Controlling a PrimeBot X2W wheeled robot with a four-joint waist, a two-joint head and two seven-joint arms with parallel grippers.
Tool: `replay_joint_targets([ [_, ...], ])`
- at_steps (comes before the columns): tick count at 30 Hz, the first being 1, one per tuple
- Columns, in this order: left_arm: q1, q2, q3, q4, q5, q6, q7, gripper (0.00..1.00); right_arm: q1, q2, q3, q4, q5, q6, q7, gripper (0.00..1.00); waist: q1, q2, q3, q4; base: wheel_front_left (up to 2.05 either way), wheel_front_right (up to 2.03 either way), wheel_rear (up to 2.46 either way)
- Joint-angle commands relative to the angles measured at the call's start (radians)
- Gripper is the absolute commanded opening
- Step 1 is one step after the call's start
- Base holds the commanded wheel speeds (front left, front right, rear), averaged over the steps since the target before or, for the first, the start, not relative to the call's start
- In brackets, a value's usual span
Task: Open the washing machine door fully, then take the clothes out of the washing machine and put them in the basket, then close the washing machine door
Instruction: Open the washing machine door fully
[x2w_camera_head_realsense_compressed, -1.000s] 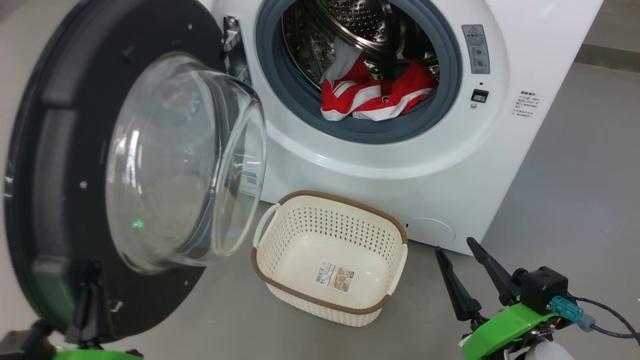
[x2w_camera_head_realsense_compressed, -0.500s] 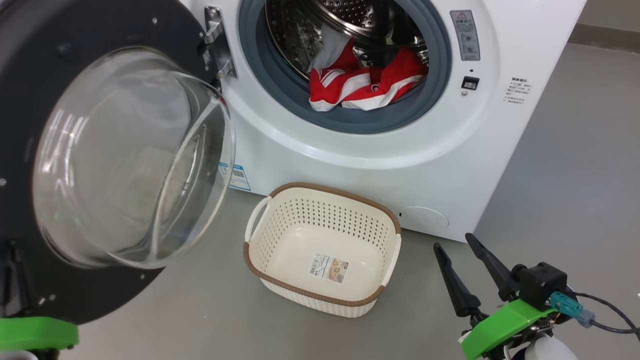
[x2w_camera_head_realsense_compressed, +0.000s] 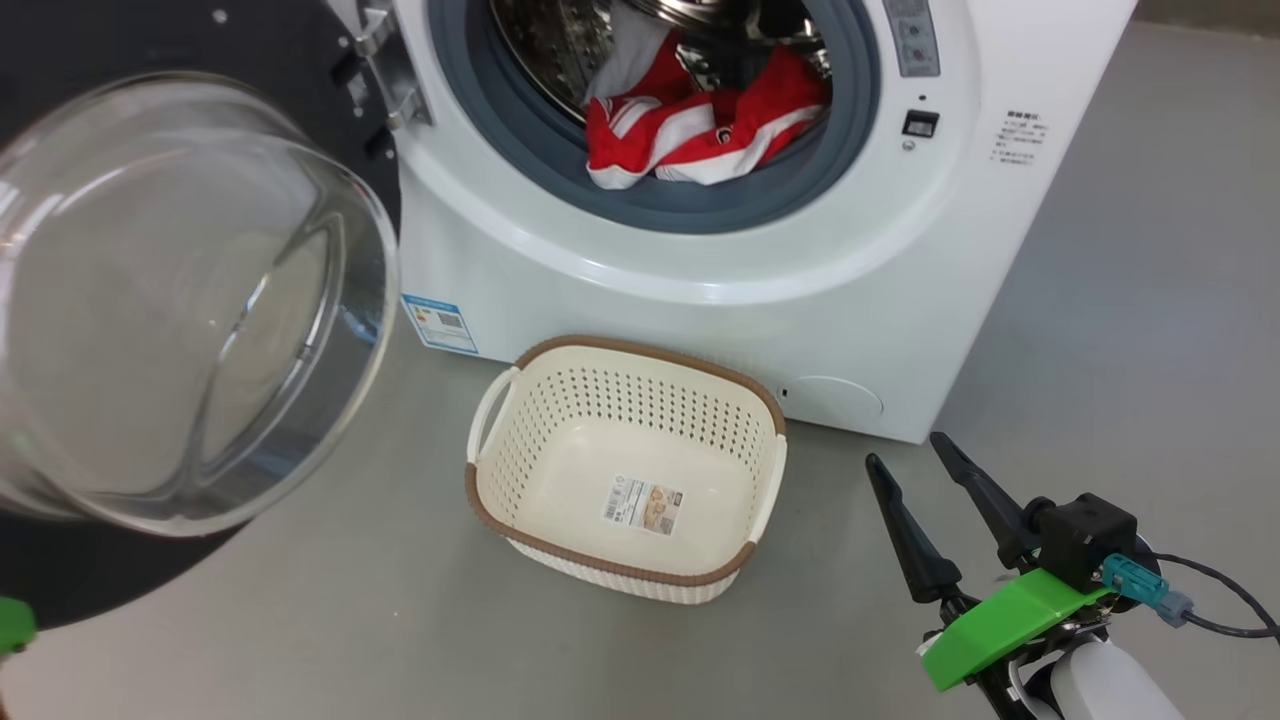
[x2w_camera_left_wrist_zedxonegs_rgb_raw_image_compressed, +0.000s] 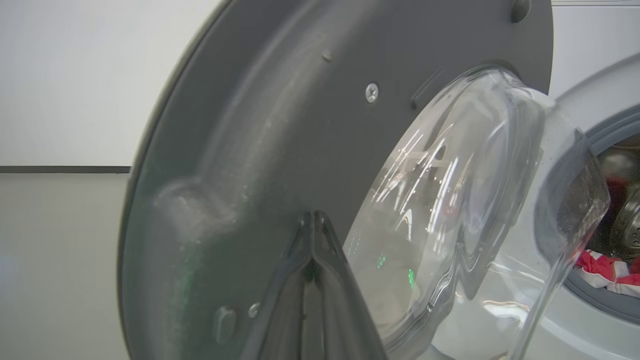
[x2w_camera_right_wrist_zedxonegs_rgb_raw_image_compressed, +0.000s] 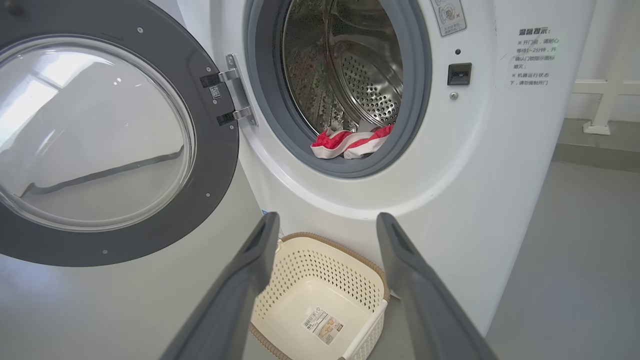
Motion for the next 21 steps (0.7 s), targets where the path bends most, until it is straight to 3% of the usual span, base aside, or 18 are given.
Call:
replay_joint_targets([
  [1, -0.050, 0.073, 0.044, 0.000, 0.014, -0.003, -0.009, 0.00, -0.028, 0.001, 0.027, -0.024, -0.021, 0.002, -0.012, 1.00, 0.0000, 0.0000, 0.014, -0.011, 0.00, 0.00, 0.00],
  [11, -0.127, 0.130, 0.107, 0.124, 0.042, -0.007, -0.009, 0.00, -0.048, 0.008, 0.028, -0.023, -0.028, 0.002, -0.012, 1.00, 0.0000, 0.0000, 0.043, -0.038, 0.00, 0.00, 0.00],
  [21, -0.112, 0.099, 0.118, 0.121, 0.060, -0.009, -0.009, 0.00, -0.040, 0.015, 0.021, -0.021, -0.029, 0.002, -0.012, 1.00, 0.0000, 0.0000, 0.030, -0.037, 0.00, 0.00, 0.00],
])
